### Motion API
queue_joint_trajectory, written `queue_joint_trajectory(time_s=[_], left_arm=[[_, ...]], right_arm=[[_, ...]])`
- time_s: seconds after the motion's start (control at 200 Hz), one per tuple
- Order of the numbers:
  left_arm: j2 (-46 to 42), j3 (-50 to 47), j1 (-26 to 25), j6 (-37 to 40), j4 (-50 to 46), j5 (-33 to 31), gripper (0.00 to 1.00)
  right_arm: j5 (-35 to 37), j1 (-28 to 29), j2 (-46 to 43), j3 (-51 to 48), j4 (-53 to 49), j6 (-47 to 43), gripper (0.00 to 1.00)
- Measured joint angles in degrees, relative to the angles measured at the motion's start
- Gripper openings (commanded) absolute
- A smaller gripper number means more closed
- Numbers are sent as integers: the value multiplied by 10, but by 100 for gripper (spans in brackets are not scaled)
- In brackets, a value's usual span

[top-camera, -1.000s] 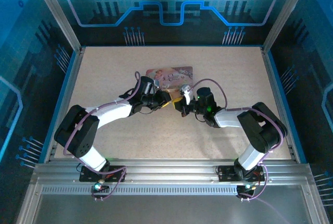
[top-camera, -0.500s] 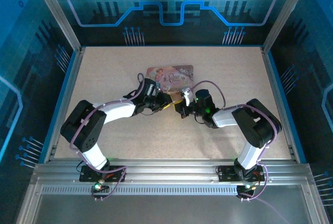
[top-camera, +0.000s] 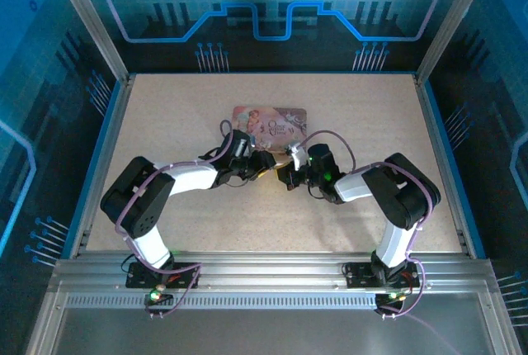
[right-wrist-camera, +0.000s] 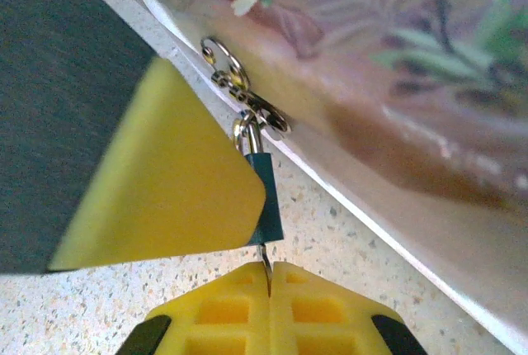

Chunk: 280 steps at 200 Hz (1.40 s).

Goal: Unlock the padlock with the key

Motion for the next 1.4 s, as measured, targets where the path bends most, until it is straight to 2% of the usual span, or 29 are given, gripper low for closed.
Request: queue_joint_trajectory(time_s=[0.145,0.2,0.425,0.545,0.915,1.401], left_arm=[[-28,-26,-1,-2,2,-1,56],[-46,-33,-1,-1,1,-2,57],[-150,-98,5,-4,27,-23,50],[-172,-145,6,-16,71,-35,47],[-123,-173,-10,-69,190,-54,49],[-61,-180,-17,-158,239,-61,49]], right_arm=[[0,0,5,0,-13,10,0],[-1,0,5,1,-19,12,0],[-10,0,-13,18,-80,31,0],[-18,0,-36,25,-124,47,0],[-50,0,-62,51,-215,144,0],[-70,1,-62,62,-229,276,0]])
